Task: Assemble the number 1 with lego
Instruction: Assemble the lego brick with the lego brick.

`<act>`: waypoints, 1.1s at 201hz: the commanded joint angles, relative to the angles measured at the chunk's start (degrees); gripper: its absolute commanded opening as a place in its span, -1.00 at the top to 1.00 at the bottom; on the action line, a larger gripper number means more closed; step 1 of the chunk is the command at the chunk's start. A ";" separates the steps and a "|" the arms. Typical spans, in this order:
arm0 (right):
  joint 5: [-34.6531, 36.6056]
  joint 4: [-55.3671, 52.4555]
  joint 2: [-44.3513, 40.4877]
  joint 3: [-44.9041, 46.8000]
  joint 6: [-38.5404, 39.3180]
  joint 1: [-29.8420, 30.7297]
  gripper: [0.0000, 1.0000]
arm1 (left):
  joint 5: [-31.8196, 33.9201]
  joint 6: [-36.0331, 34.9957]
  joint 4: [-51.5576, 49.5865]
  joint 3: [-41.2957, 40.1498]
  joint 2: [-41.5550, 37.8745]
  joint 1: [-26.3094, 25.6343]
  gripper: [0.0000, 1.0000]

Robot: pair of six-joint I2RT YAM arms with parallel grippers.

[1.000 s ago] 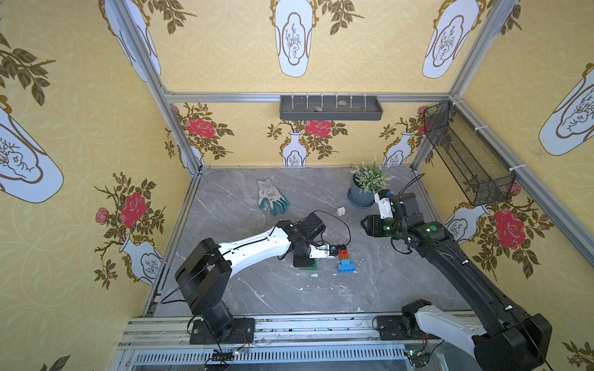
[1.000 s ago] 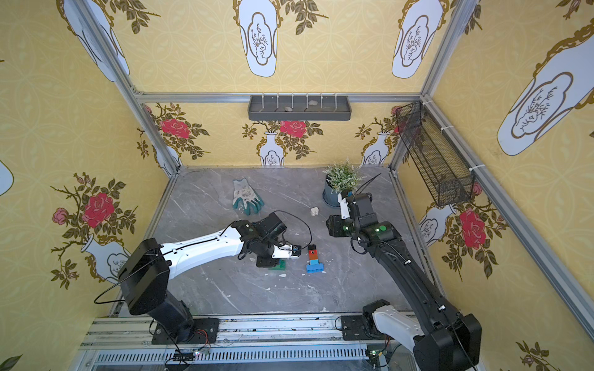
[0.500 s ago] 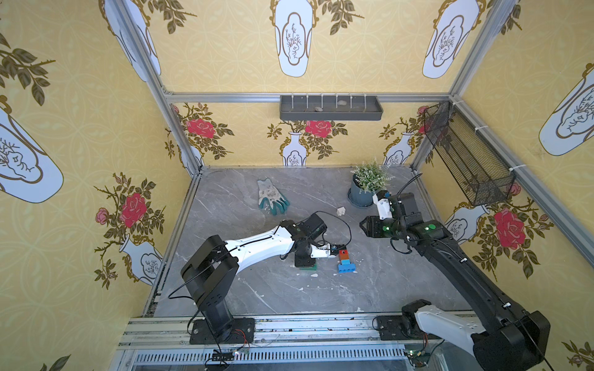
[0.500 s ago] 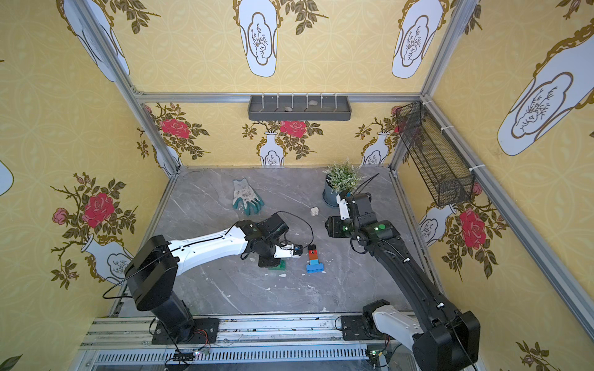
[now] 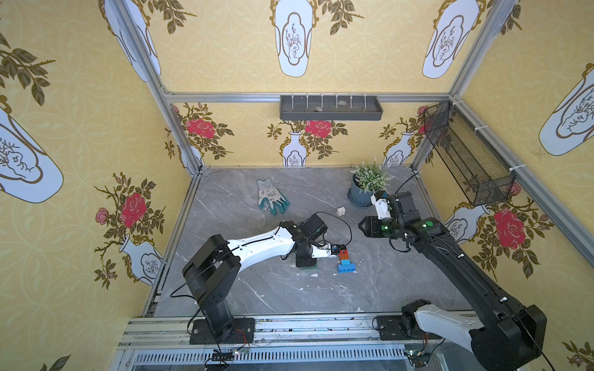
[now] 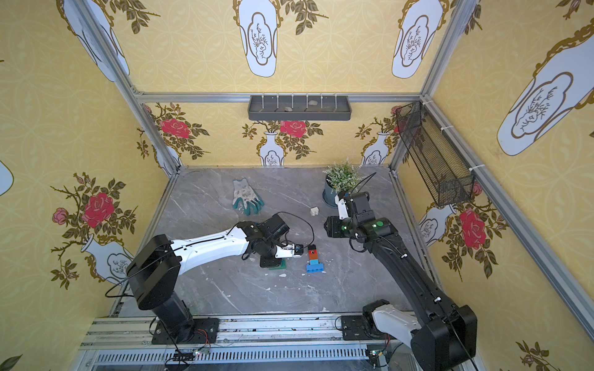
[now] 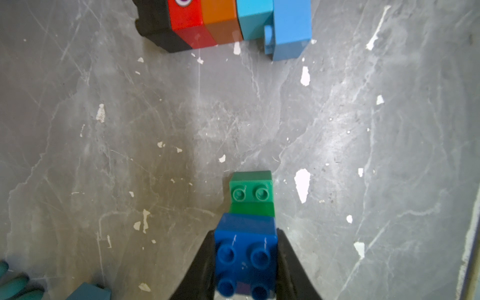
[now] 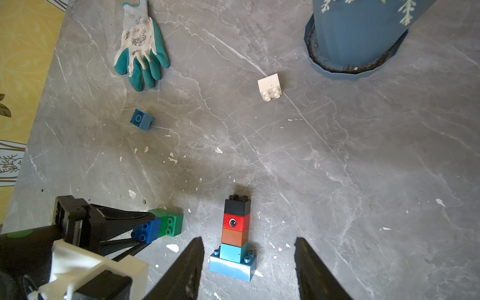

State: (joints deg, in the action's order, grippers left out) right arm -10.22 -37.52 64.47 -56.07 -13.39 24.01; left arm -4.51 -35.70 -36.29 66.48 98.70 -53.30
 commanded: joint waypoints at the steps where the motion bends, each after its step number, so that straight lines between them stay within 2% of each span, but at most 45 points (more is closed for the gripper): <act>1: -0.59 0.17 0.40 -0.60 0.65 0.07 -0.17 | 0.12 0.76 -1.21 -0.40 -0.54 -0.05 1.00; 64: -1.25 0.42 1.61 -1.07 0.87 0.08 -0.17 | 0.37 4.43 -2.20 -0.25 -2.51 -0.05 1.00; 162: -1.16 -0.30 0.68 -0.79 0.83 0.07 -0.17 | 0.83 4.67 -0.81 -0.12 1.55 -0.02 1.00; 221: -1.21 -0.18 0.83 -0.62 0.67 0.08 -0.17 | 0.95 7.43 -0.19 -2.13 1.61 -0.05 1.00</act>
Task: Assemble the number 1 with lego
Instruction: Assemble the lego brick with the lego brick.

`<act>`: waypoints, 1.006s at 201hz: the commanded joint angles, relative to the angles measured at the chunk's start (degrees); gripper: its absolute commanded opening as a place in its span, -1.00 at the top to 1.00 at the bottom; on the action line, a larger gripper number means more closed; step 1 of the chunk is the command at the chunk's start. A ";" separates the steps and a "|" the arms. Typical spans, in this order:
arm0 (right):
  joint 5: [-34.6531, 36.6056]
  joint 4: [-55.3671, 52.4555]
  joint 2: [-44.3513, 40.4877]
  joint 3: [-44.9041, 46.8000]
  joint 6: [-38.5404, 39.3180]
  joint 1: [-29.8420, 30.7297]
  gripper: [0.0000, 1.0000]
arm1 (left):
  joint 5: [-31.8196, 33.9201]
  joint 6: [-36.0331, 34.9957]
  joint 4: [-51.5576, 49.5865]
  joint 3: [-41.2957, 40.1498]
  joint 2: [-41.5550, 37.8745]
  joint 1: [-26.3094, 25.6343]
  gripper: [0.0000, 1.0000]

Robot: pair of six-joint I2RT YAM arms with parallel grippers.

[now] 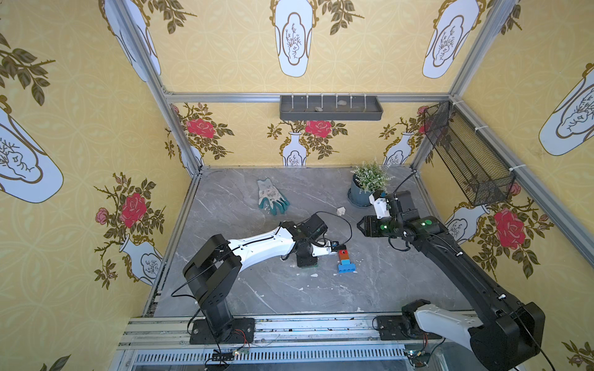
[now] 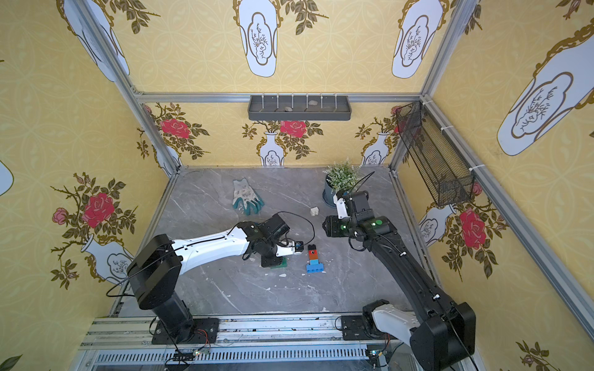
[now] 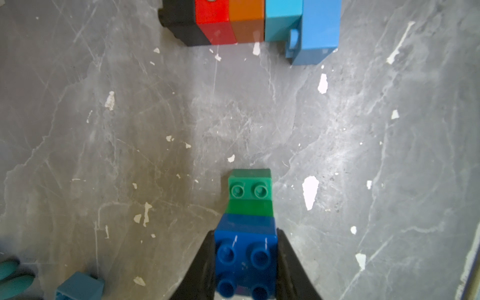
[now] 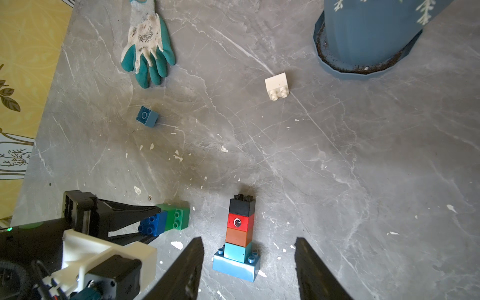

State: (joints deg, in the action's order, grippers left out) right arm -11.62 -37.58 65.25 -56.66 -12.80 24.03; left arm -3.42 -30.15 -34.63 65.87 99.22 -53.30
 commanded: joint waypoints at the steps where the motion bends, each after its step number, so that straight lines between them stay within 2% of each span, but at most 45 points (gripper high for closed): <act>1: 0.19 -0.12 0.05 -0.03 0.07 0.05 -0.17 | -0.12 2.00 -1.85 -1.57 1.12 -0.05 1.00; 70: 0.02 -0.23 0.63 -0.47 0.06 0.05 -0.17 | -0.72 5.97 0.54 -3.18 -0.15 0.64 1.00; 163: -0.16 -0.12 0.67 -0.31 -0.68 0.05 -0.17 | 0.40 4.35 1.21 -2.68 -4.53 1.56 1.00; 202: -0.42 0.05 0.98 -0.51 -1.02 0.05 -0.17 | -0.68 5.08 1.45 -3.18 -3.96 1.86 1.00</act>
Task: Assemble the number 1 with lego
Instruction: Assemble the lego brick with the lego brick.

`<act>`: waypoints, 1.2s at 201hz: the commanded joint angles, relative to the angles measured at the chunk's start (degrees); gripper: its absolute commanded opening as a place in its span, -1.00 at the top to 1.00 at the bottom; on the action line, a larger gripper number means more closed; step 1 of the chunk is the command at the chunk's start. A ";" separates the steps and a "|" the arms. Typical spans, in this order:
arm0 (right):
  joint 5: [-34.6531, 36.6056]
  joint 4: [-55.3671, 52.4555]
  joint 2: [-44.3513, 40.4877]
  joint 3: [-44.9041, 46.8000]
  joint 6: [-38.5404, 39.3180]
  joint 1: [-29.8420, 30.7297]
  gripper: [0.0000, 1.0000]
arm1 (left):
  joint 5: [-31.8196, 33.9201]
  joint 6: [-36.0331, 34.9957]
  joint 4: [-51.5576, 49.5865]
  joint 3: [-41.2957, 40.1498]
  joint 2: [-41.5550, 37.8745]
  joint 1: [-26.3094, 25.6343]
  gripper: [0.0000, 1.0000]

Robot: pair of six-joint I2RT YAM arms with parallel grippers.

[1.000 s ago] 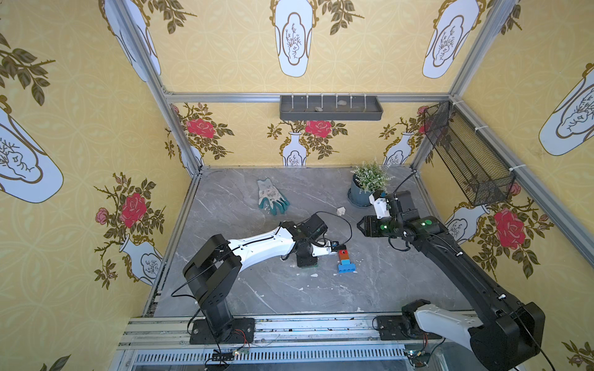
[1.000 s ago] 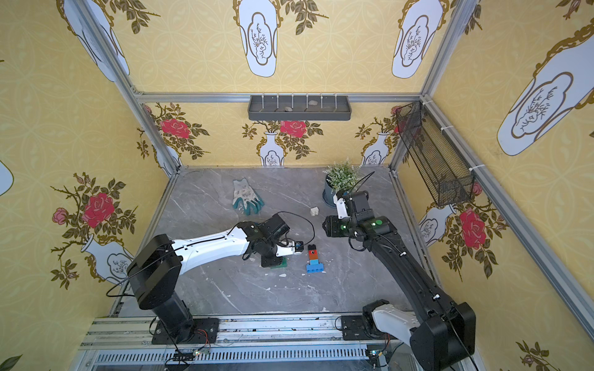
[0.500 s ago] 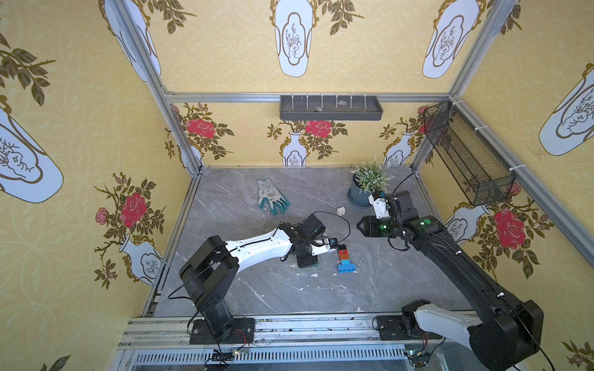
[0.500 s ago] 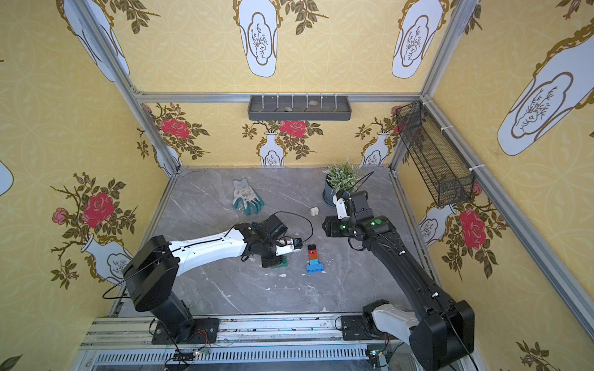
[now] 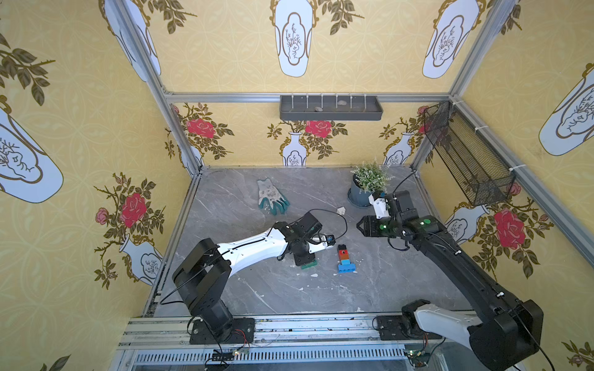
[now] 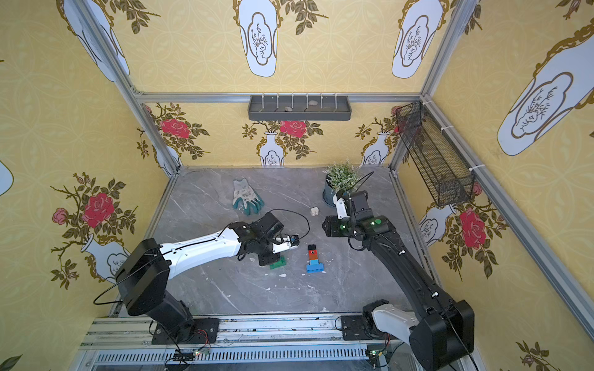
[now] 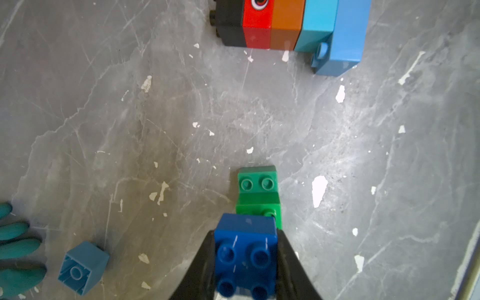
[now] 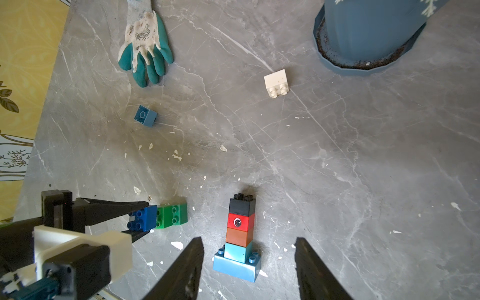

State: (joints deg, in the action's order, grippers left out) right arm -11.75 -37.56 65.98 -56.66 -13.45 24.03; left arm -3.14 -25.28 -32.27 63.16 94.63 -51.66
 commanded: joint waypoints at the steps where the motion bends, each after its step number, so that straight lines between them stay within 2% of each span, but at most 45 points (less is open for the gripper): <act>1: -0.29 0.03 0.23 -0.49 -0.36 0.05 -0.17 | -0.98 0.26 -0.93 -0.48 0.64 0.23 1.00; 121: -0.56 0.21 1.11 -1.22 0.01 0.05 -0.17 | -0.17 4.35 -2.45 0.59 2.64 -0.16 1.00; 241: -0.46 0.13 1.26 -1.25 0.45 0.05 -0.17 | 4.53 8.97 -1.93 -0.99 3.88 -1.02 1.00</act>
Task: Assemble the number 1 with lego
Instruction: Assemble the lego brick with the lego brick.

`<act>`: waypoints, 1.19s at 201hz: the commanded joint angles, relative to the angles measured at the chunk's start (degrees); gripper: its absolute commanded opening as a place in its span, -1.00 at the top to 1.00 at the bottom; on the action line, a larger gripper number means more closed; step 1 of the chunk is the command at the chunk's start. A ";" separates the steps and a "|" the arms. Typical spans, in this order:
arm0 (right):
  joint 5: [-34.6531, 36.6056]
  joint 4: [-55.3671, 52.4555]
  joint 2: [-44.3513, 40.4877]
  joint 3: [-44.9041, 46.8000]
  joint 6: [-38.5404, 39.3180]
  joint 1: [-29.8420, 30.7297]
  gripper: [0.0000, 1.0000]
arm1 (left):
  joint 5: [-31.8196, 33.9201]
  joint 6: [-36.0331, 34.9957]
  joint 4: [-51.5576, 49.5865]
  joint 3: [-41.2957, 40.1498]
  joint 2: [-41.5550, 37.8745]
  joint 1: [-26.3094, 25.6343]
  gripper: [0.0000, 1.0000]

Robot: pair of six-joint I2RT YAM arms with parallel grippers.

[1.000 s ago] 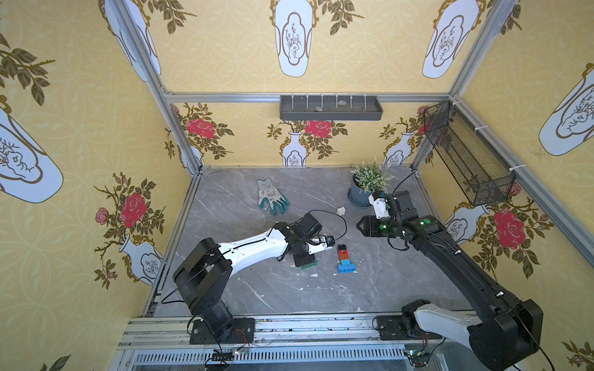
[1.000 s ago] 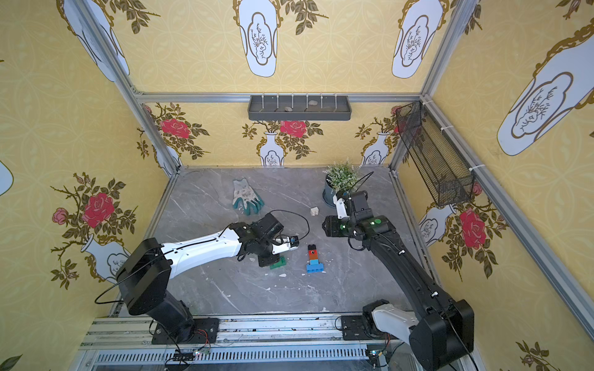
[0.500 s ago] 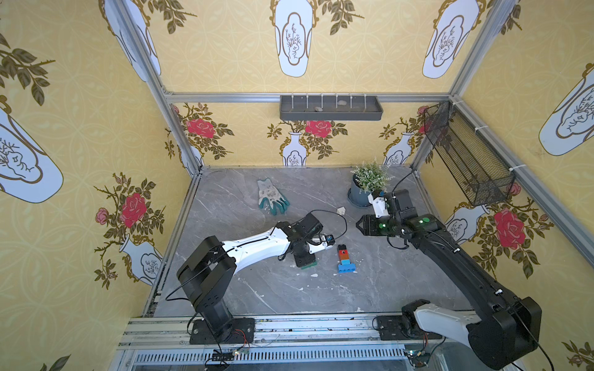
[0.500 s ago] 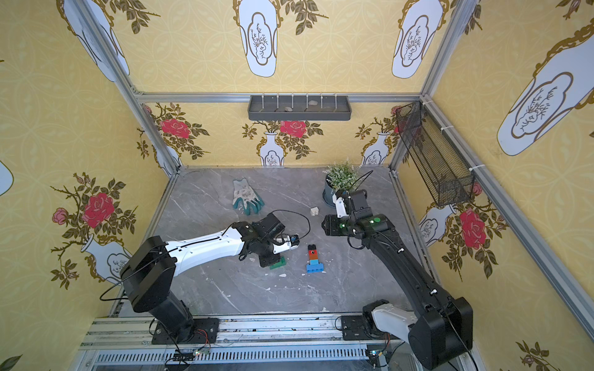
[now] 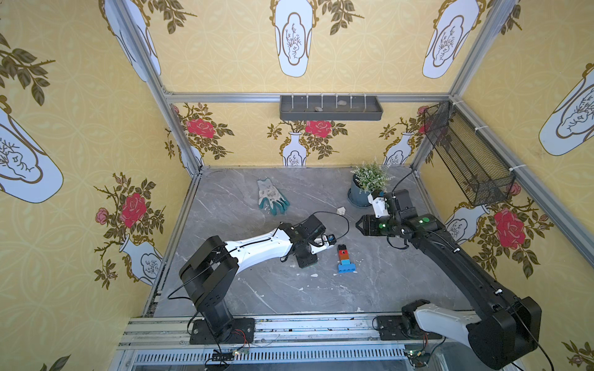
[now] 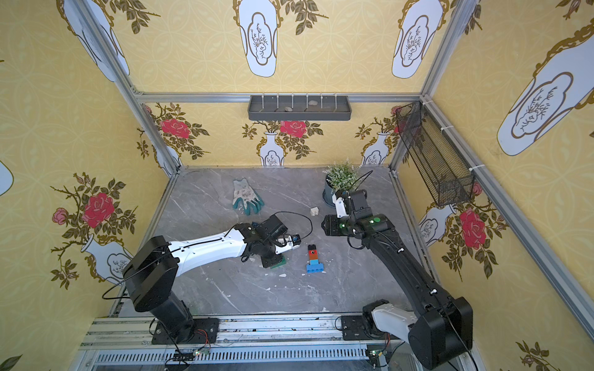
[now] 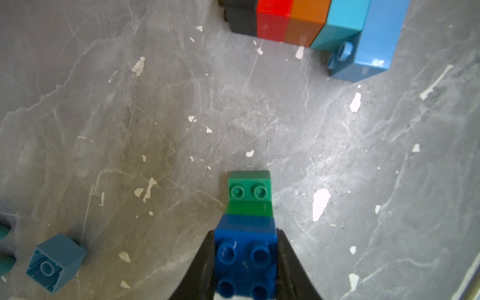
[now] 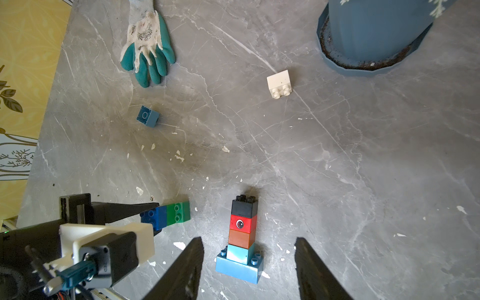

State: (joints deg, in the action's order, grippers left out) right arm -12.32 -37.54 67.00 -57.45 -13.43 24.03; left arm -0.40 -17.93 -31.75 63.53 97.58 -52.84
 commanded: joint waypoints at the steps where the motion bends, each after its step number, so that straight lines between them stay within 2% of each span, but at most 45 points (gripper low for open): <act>1: 0.11 0.15 0.23 -0.46 0.51 0.05 -0.17 | 1.76 1.65 -2.40 -1.42 0.94 0.13 1.00; 98: -0.25 0.19 0.23 -0.05 -0.17 0.05 -0.17 | -0.64 8.45 -1.26 -3.65 -0.45 0.66 1.00; 211: -0.95 0.34 1.64 -1.31 0.39 0.05 -0.17 | -1.26 11.08 0.01 -4.02 -3.32 1.84 1.00; 239: -0.87 0.09 1.31 -1.19 0.40 0.07 -0.17 | -3.73 12.87 1.86 -5.36 -3.10 2.63 1.00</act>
State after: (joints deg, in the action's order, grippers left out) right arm -12.95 -37.52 68.47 -58.33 -13.43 24.01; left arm -1.67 -7.01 -29.39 59.40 94.13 -50.89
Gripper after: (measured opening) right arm 0.586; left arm 0.320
